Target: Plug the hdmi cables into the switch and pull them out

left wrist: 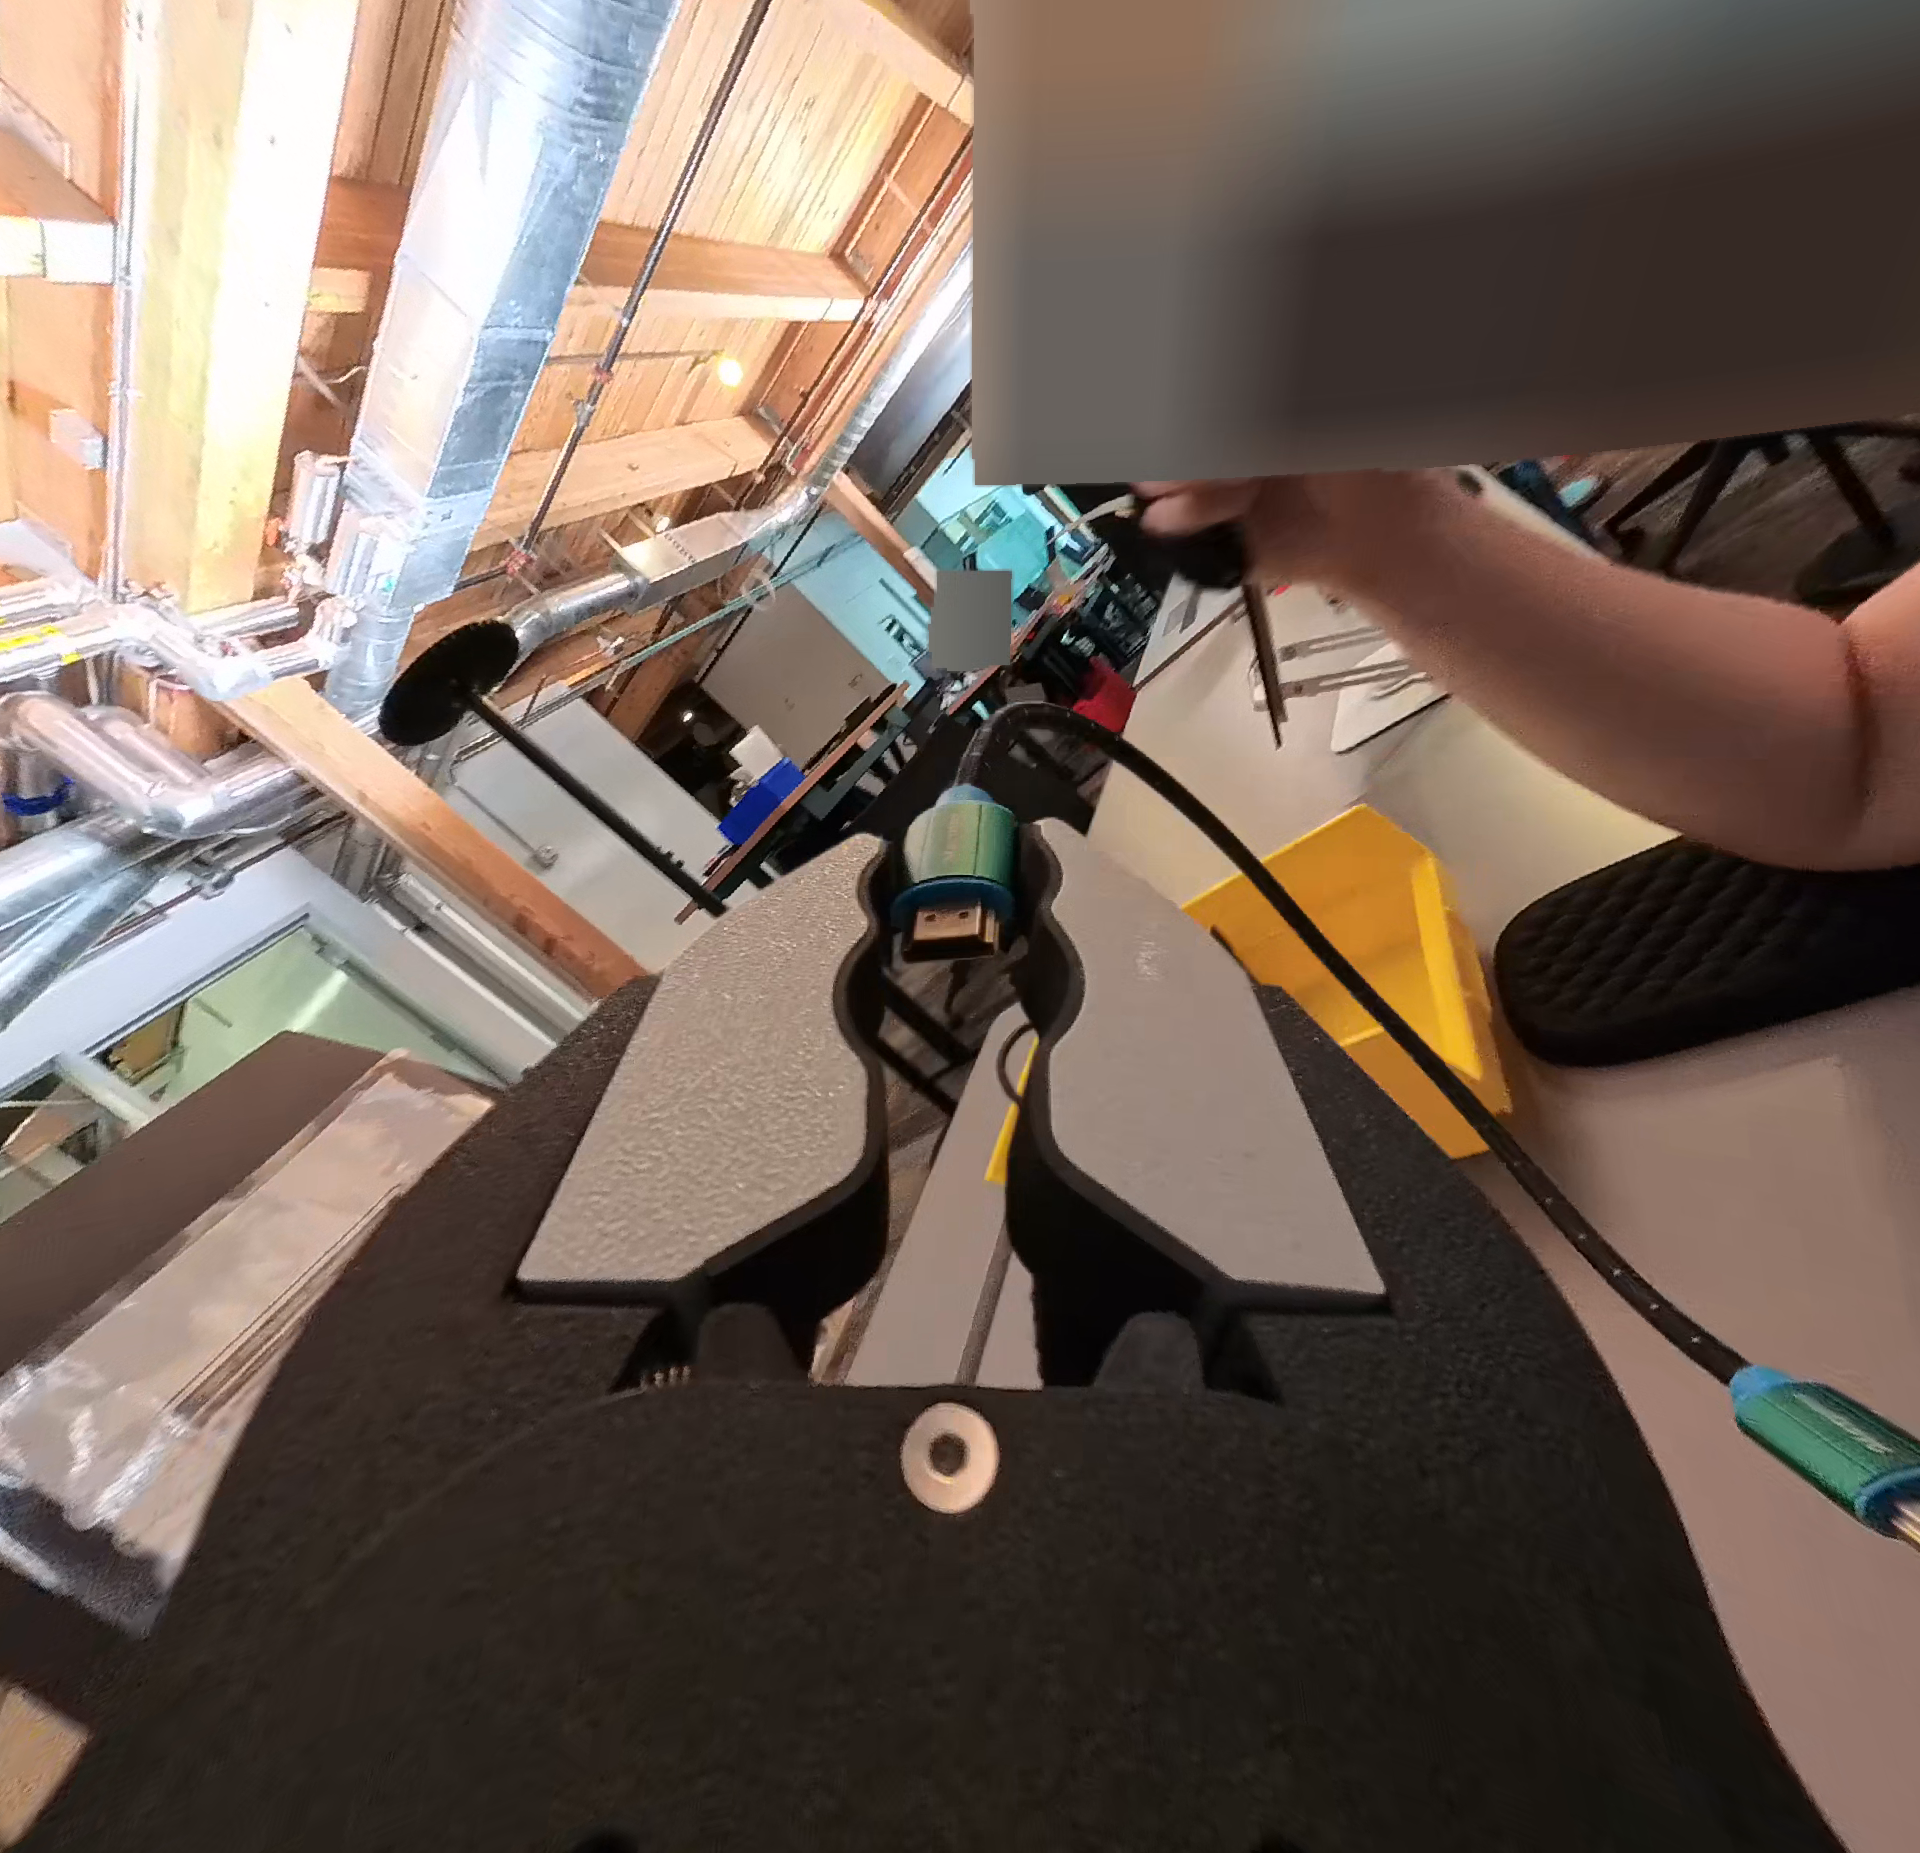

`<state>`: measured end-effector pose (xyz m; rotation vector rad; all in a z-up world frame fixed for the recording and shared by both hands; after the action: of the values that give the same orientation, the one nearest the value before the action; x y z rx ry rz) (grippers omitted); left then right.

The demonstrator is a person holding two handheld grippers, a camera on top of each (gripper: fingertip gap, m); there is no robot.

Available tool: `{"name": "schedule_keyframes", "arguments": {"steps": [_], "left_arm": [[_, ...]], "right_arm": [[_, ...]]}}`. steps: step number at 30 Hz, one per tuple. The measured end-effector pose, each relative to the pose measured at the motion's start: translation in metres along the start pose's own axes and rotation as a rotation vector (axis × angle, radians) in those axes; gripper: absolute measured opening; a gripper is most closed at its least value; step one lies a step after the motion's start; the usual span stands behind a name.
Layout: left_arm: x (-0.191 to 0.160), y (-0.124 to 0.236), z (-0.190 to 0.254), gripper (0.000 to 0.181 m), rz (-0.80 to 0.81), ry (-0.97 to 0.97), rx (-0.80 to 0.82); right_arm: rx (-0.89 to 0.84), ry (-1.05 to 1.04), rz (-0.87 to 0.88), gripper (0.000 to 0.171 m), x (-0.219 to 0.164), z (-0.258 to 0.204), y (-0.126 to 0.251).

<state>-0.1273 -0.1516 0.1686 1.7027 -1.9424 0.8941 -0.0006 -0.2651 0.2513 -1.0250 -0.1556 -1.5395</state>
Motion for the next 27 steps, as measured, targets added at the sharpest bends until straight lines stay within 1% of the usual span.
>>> {"name": "schedule_keyframes", "arguments": {"steps": [1, 2, 3, 4, 5, 7, 10, 14, 17, 20, 22, 24, 27], "left_arm": [[0.003, -0.001, 0.002, 0.021, 0.013, 0.005, -0.011], [0.005, -0.002, 0.004, 0.021, 0.022, 0.006, -0.019], [0.007, -0.004, 0.006, 0.021, 0.029, 0.008, -0.025], [0.010, -0.006, 0.009, 0.021, 0.037, 0.013, -0.032], [0.013, -0.007, 0.011, 0.021, 0.050, 0.021, -0.043], [0.021, -0.010, 0.017, 0.021, 0.093, 0.045, -0.066], [0.030, -0.013, 0.021, 0.022, 0.150, 0.096, -0.096], [0.028, -0.018, 0.022, 0.021, 0.177, 0.154, -0.118], [0.021, -0.021, 0.020, 0.021, 0.180, 0.197, -0.124], [0.011, -0.026, 0.020, 0.021, 0.154, 0.199, -0.118], [0.009, -0.028, 0.021, 0.021, 0.149, 0.200, -0.121], [0.009, -0.029, 0.022, 0.021, 0.147, 0.209, -0.128], [0.008, -0.029, 0.023, 0.021, 0.127, 0.215, -0.142]], "right_arm": [[-0.128, 0.103, 0.043, 0.024, 0.002, 0.023, 0.016], [-0.229, 0.161, -0.006, 0.024, -0.009, 0.046, 0.029], [-0.282, 0.172, -0.112, 0.029, -0.030, 0.065, 0.039], [-0.310, 0.157, -0.217, 0.038, -0.055, 0.081, 0.048], [-0.338, 0.139, -0.297, 0.043, -0.078, 0.094, 0.056], [-0.330, 0.132, -0.384, 0.047, -0.117, 0.104, 0.061], [-0.210, 0.111, -0.381, 0.047, -0.153, 0.087, 0.039], [-0.030, 0.094, -0.370, 0.047, -0.184, 0.039, -0.007], [0.088, 0.109, -0.348, 0.047, -0.188, 0.000, -0.033], [0.193, -0.006, -0.239, 0.042, -0.168, -0.028, -0.048], [0.225, -0.102, -0.173, 0.042, -0.155, -0.036, -0.053], [0.217, -0.156, -0.110, 0.042, -0.143, -0.036, -0.055], [0.194, -0.139, -0.083, 0.037, -0.135, -0.033, -0.055]]}}
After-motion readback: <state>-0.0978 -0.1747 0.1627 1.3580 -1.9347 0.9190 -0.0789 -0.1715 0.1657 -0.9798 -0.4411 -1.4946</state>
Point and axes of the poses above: each gripper's, where its closed fingertips meet, y back along the fingers, x out of its top, z = x × y across the jaws, the point moved 1 cm from there along y, back along the fingers
